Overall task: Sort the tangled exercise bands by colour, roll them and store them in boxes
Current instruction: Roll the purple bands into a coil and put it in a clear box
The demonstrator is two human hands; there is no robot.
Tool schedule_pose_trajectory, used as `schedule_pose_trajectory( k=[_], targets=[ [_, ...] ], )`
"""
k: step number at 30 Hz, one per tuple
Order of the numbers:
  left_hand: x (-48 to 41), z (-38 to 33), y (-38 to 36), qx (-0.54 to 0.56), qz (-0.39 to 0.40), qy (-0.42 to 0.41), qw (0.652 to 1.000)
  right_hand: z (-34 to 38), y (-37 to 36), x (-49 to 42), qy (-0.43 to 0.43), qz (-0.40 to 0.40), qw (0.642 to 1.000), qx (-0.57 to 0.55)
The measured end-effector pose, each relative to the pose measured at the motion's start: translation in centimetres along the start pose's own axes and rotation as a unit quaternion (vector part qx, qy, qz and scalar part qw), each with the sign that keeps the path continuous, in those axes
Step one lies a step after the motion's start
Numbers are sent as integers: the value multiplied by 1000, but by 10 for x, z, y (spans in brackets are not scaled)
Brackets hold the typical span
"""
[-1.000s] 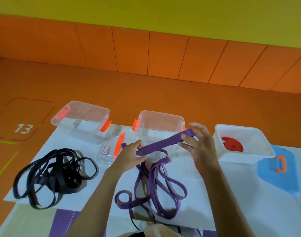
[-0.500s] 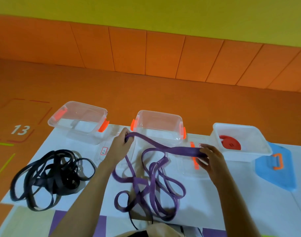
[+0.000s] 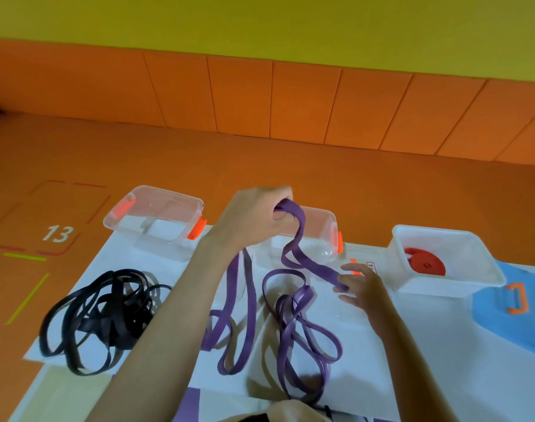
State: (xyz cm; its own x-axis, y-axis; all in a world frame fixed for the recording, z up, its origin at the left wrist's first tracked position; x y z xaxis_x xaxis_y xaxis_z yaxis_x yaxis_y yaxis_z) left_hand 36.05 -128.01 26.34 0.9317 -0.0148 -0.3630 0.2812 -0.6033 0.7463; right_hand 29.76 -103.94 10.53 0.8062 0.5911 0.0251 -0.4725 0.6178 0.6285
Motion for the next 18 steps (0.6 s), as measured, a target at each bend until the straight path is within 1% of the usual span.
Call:
schedule_pose_trajectory(
  k=[1,2,3,4,5,7,9,11,13,16,18],
  targets=[
    [3,1,-4,10,18,10,1000,-10,4,-2,-77,-5,984,-162],
    [7,3,-10,19,37,21,999,-13,3,1,-138,-45,965,-216],
    [14,5,-18,24,56,33,998,-27,9,4,-189,-115,953,-209],
    [21,8,-25,27,70,44,996,-32,12,10,-221,-139,941,-214],
    [29,12,-32,31,77,58,995,-38,12,9,-234,-141,938,-211],
    [46,24,-45,47,74,92,992,-31,25,13,-221,-171,931,-234],
    [62,38,-60,62,80,138,985,-19,35,14,-205,-188,918,-284],
    [75,52,-78,74,94,182,976,-11,37,15,-198,-178,914,-306],
    [89,67,-97,75,113,219,966,0,35,13,-190,-162,919,-304],
    [112,89,-128,71,170,271,945,13,31,8,-173,-147,925,-305],
    [127,93,-147,112,237,304,916,22,23,5,-164,-120,935,-291]
  ],
)
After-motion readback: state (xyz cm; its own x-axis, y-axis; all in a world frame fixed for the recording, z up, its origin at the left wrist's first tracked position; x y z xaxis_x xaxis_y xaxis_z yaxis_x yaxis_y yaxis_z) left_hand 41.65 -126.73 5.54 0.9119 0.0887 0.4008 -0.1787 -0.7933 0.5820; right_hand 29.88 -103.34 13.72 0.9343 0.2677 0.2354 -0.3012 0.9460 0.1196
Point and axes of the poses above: each hand's wrist, its own x-axis away from the middle knuckle, its own y-axis out of the back of the hand, z = x × y, the point moved 8 cm from there along -x, towards the middle knuckle, and after that the axes turned 13 degrees about x, right-handed, at the moved point
